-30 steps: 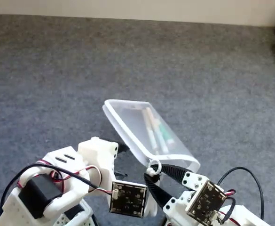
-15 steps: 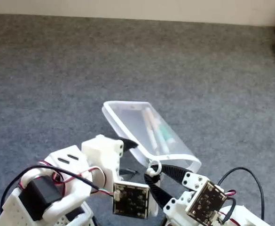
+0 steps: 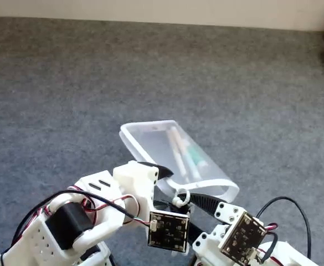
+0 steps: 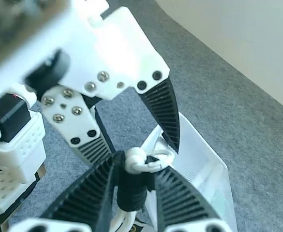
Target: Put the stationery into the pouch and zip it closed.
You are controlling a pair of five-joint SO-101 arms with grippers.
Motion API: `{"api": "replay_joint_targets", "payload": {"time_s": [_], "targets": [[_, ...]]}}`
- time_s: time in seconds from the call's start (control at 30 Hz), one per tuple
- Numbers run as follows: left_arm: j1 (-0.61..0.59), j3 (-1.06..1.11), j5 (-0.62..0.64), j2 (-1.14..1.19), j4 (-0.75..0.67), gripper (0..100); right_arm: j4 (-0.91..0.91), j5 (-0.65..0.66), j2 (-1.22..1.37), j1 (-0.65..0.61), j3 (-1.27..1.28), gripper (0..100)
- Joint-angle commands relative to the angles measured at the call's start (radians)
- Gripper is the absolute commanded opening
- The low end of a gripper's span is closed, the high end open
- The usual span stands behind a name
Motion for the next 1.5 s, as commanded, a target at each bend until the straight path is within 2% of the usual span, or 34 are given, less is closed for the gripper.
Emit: {"api": "replay_joint_targets", "payload": {"time_s": [0.0, 0.3, 0.43, 0.7, 0.93, 1.2, 1.47], "targets": [[0.015, -0.007, 0.011, -0.007, -0.049, 24, -0.001, 0.005, -0.004, 0.008, -0.061, 0.5], [0.019, 0.091, 0.012, -0.015, -0.140, 24, -0.001, 0.005, -0.004, 0.008, -0.061, 0.5], [0.018, 0.097, 0.014, -0.015, -0.135, 23, -0.001, 0.005, -0.004, 0.008, -0.061, 0.5], [0.015, 0.065, 0.095, -0.016, -0.137, 1, -0.002, 0.005, -0.004, 0.012, -0.061, 0.5], [0.012, -0.012, 0.255, -0.016, -0.130, 1, -0.050, 0.005, -0.004, 0.015, -0.065, 0.5], [-0.140, -0.031, 0.370, -0.016, -0.130, 1, -0.102, 0.003, -0.004, 0.016, -0.062, 0.5], [-0.170, -0.030, 0.423, -0.030, -0.074, 1, -0.166, -0.005, -0.004, 0.018, -0.059, 0.5]]}}
